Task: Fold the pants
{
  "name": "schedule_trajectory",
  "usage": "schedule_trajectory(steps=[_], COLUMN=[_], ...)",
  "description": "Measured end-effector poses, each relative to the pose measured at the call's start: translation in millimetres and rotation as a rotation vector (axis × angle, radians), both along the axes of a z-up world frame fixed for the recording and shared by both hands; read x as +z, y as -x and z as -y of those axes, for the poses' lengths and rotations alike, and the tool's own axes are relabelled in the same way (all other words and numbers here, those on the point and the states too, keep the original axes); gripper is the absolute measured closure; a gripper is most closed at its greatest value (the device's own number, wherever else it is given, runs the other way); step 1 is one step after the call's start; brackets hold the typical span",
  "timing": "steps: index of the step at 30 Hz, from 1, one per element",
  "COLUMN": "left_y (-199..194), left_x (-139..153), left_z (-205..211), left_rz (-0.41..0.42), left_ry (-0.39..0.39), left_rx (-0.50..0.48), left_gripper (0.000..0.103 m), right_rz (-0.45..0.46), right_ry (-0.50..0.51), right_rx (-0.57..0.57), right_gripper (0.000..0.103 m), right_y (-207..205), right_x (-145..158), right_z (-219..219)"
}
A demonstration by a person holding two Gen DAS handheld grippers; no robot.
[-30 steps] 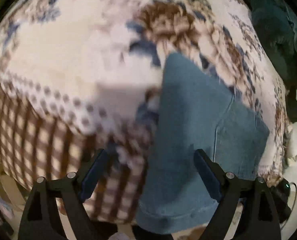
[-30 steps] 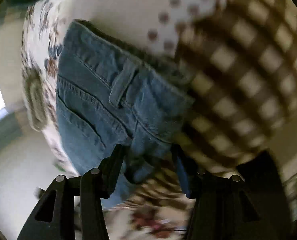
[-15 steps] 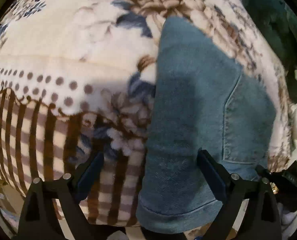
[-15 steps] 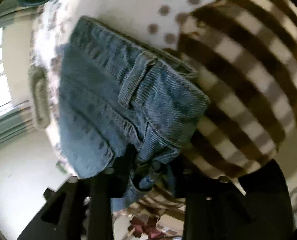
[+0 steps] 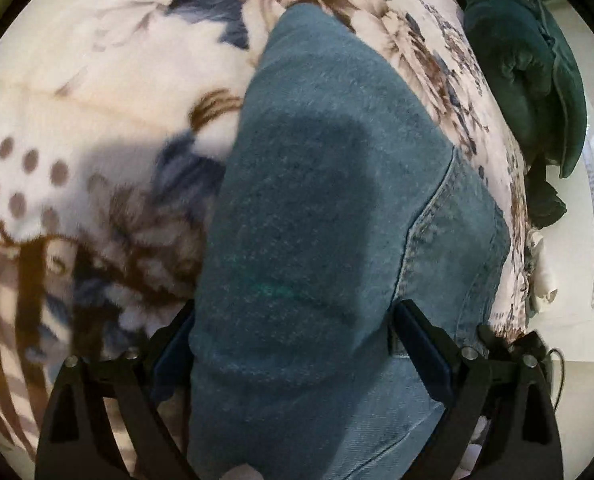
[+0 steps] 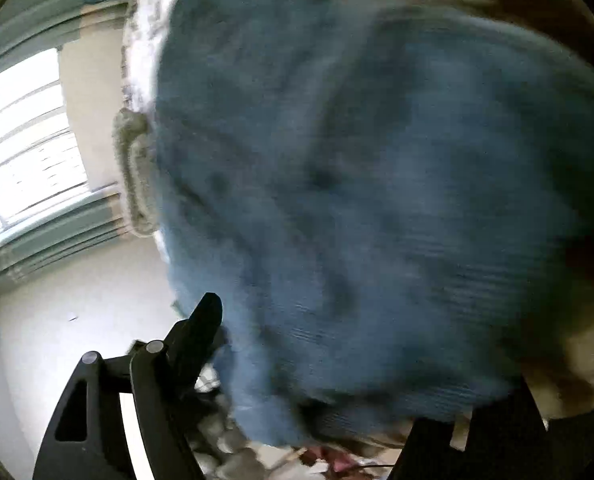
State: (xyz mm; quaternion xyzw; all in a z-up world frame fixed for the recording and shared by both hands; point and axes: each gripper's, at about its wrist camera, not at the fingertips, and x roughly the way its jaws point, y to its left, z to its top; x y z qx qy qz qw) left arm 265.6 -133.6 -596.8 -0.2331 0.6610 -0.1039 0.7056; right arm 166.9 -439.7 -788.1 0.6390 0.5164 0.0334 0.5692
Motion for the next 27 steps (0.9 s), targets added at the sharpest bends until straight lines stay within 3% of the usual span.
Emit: schedule_trajectory(steps=[4, 8, 13, 16, 18, 22, 27], left_y=[1, 0, 0, 1, 1, -6, -24], left_x=[-1, 0, 11, 25, 37, 68, 117], left_z=[-9, -14, -11, -8, -12, -17, -18], left_rz=[0.003, 0.012, 0.06, 0.098, 0.108, 0.142, 0.204], left_ry=[0.036, 0.056, 0.044, 0.045, 0.081, 0.134, 0.147], left_rx=[0.021, 0.041, 0.025, 0.013, 0.039, 0.078, 0.078], left_gripper=[0.007, 0.01, 0.055, 0.074, 0.08, 0.083, 0.083], right_rz=[0.031, 0.048, 0.049, 0.061, 0.07, 0.111, 0.18], right_ry=[0.03, 0.051, 0.139, 0.167, 0.183, 0.211, 0.228], right_rx=[0.032, 0.025, 0.038, 0.04, 0.034, 0.043, 0.055], right_gripper=[0.023, 0.036, 0.06, 0.069, 0.071, 0.075, 0.076], right_y=[-14, -2, 2, 1, -1, -10, -35], right_x=[1, 3, 14, 25, 41, 85, 141], right_z=[-7, -7, -19, -11, -10, -7, 3])
